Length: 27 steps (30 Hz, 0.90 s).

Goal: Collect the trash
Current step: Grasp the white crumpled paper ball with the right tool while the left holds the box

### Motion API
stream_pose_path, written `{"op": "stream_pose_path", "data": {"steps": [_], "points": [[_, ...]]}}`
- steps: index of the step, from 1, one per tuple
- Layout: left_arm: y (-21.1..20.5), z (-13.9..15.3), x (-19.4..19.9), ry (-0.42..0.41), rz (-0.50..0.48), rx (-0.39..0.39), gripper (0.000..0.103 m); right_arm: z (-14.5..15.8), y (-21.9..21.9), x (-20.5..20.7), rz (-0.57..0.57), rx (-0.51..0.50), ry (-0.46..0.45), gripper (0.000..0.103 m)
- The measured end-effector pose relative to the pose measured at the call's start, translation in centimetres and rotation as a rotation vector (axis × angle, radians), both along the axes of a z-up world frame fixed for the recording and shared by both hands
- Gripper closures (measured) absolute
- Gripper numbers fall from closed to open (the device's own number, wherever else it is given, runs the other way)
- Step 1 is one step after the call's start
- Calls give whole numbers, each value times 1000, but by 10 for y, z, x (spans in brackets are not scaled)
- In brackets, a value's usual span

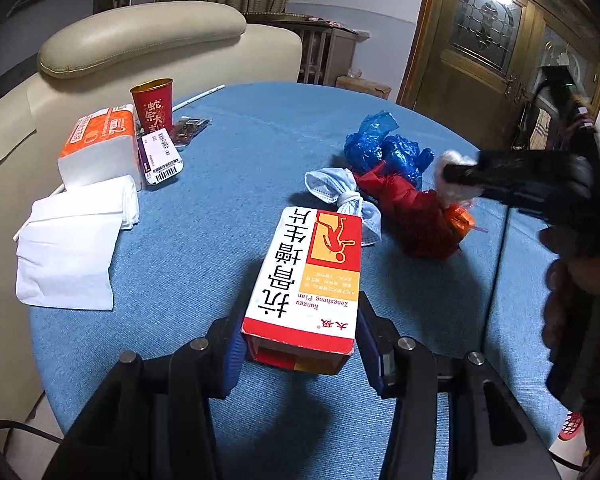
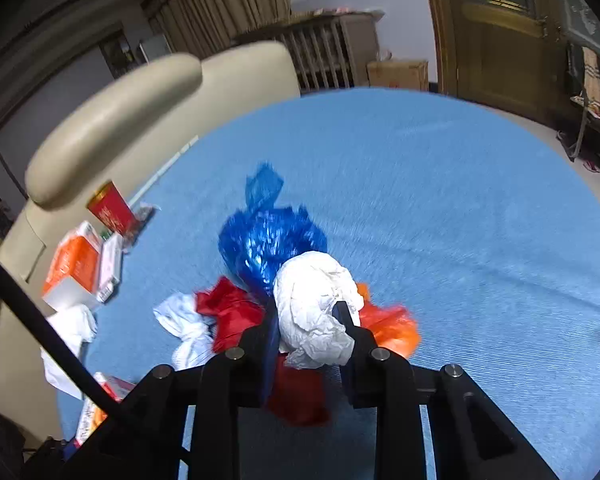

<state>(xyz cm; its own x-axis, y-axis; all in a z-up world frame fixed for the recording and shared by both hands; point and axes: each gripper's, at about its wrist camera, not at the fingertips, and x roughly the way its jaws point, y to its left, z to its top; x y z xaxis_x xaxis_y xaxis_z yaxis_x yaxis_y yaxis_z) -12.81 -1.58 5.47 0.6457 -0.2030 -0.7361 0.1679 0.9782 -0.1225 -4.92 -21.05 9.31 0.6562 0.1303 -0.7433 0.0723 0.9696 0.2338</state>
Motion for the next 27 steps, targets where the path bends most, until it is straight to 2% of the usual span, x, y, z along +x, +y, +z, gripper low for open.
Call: {"op": "stream_pose_path", "data": {"steps": [6,11,19,27], "points": [[-9,7,-8,-18,-19,13,52,29,-18,-41,-24,66,-73,75],[-20,13,-18,-30,-45,29,52,36,-39,-92,-68,152,-91,75],[-39,14,-32,-41,-103,38,52,2,-68,-162,-170,232,-27,75],[-55,11,-37,-34,-137,64,52,-14,-72,-187,-207,262,-13,75]]}}
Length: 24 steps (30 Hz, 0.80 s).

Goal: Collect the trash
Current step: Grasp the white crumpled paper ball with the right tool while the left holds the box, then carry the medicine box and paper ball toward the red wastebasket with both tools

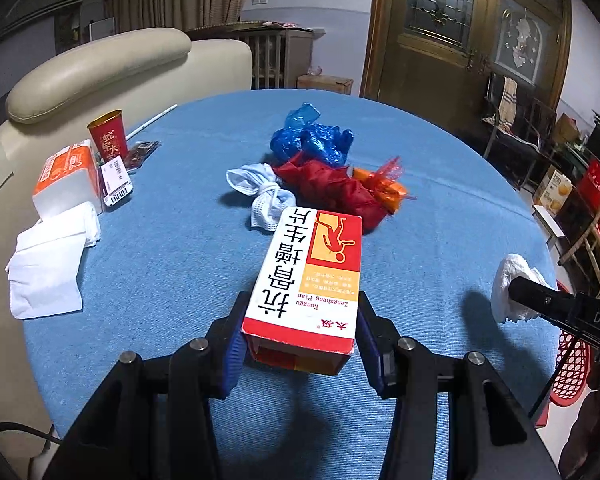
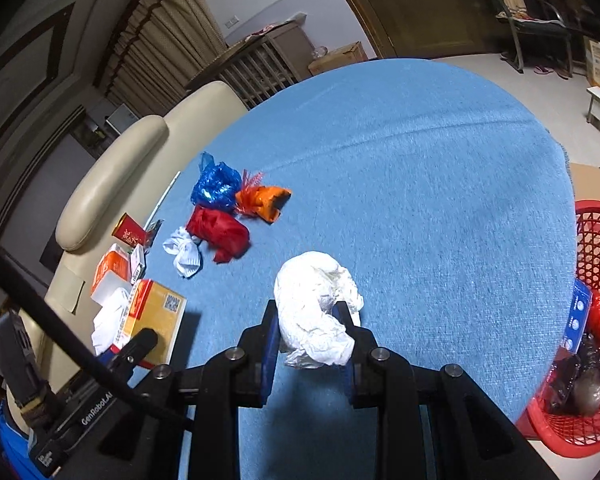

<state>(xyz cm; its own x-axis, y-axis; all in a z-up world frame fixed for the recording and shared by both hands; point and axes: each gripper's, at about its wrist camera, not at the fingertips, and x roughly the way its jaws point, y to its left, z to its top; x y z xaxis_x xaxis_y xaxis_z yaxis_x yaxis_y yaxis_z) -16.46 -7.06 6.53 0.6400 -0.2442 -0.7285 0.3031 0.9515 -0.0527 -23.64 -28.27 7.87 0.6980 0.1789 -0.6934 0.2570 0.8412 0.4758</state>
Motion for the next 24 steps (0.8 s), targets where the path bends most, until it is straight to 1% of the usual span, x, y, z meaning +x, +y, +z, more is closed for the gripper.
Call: {"op": "stream_pose_path", "data": {"steps": [10,20,24], "points": [[-4,-2,-2,4,-10,16,52,-2,-3,-5,-8,16,-6,75],[-6,-5,-1,17,-17,6,52,-1,-6,-8,-20,20,-12,75],[-7,-4,-3,13,-24,7,52,3,-9,-11,-30,18,-29,75]]}}
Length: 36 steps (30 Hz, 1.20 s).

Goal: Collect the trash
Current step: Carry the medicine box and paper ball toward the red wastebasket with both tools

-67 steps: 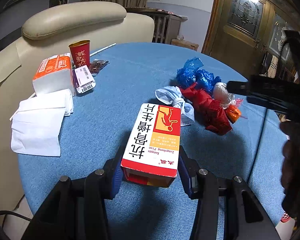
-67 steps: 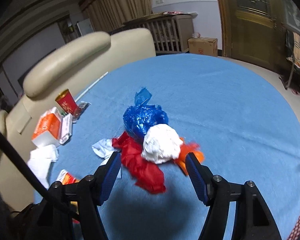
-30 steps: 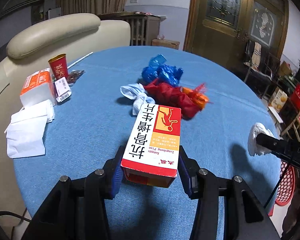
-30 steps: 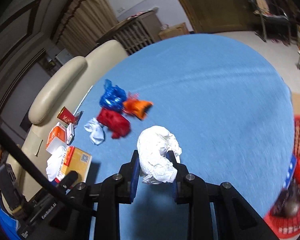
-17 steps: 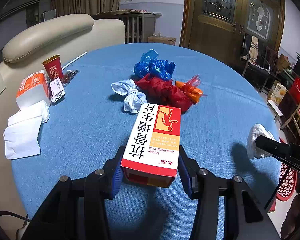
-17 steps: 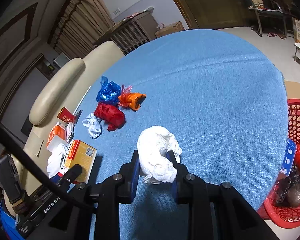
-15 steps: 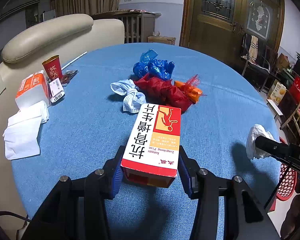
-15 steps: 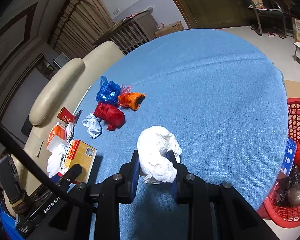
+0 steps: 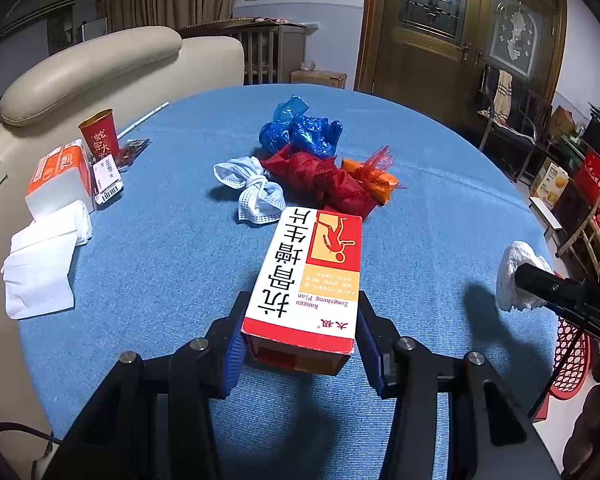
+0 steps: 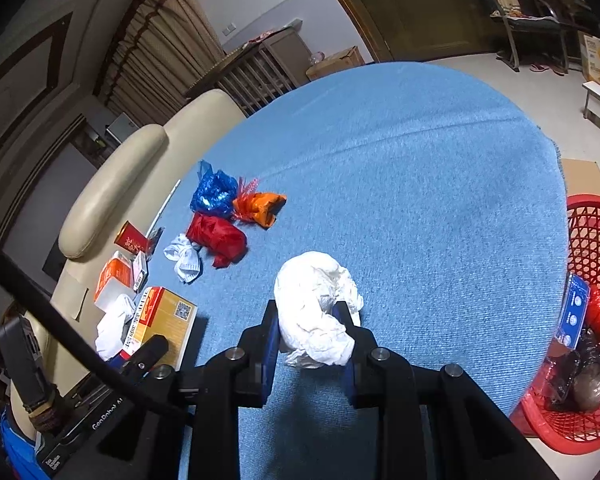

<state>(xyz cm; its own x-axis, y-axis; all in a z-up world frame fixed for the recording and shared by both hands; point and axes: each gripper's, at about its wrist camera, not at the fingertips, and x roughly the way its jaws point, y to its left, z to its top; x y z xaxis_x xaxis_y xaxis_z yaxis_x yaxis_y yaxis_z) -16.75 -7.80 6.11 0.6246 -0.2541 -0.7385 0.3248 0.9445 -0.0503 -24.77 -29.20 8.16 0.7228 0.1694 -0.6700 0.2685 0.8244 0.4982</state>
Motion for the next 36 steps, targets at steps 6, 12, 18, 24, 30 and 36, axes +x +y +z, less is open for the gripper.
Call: {"op": "stream_pose_path", "data": {"steps": [6,12,18,24,30,36], "points": [[-3,-2,0,11,-7,-3,52,-4,-4,-2,-13,13,7,75],[-12,0,-3,4,-32,7,52,4,-9,-10,-29,12,-19,75],[-19,3,-7,-1,-46,13,52,5,-15,-16,-41,18,-30,75],[-26,12,-9,-27,-54,26,52,9,-24,-25,-67,23,-53,75],[-30,13,-9,-29,-58,33,52,9,-31,-29,-85,21,-49,75],[-24,8,-7,-15,-36,34,52,5,-26,-26,-74,-3,-21,75]]}}
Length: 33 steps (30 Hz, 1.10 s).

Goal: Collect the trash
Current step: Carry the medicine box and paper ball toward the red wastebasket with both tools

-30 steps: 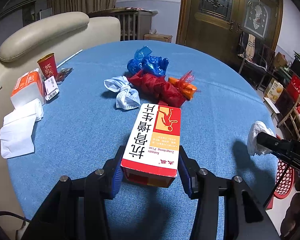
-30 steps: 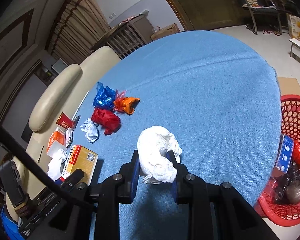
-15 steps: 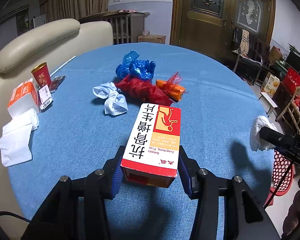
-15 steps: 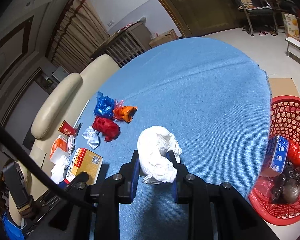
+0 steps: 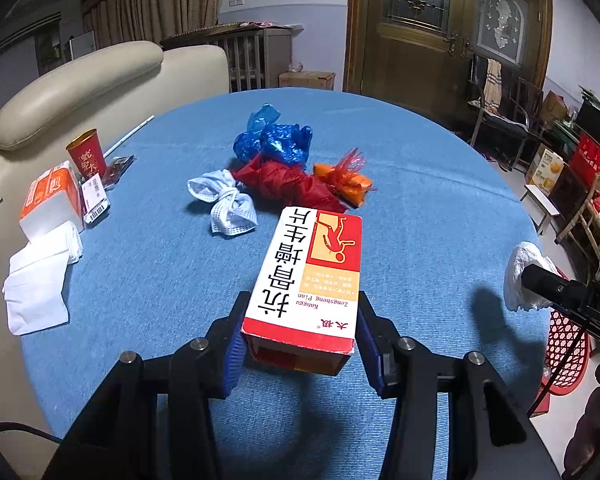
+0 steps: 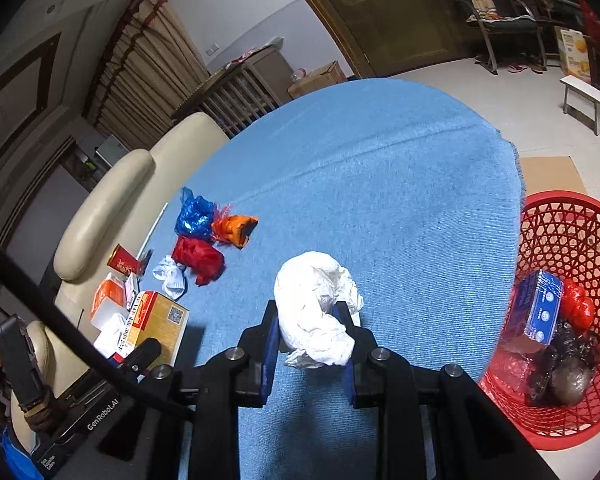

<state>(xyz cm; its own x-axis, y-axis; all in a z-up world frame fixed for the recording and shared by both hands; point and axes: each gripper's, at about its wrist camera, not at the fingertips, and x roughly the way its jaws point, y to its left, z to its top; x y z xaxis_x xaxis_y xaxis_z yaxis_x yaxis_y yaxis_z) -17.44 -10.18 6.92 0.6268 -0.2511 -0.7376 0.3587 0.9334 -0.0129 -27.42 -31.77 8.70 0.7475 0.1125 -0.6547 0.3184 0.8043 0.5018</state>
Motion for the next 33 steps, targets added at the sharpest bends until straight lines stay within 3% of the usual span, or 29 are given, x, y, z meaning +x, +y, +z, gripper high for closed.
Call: {"op": "stream_pose_path", "data": {"steps": [19,33], "points": [[3,-2,0,2,8,4,52,0,10,5,20,-18,8,75],[-10,6,-6,-1,-44,-18,52,12,-24,-32,-85,-44,-17,75]]}}
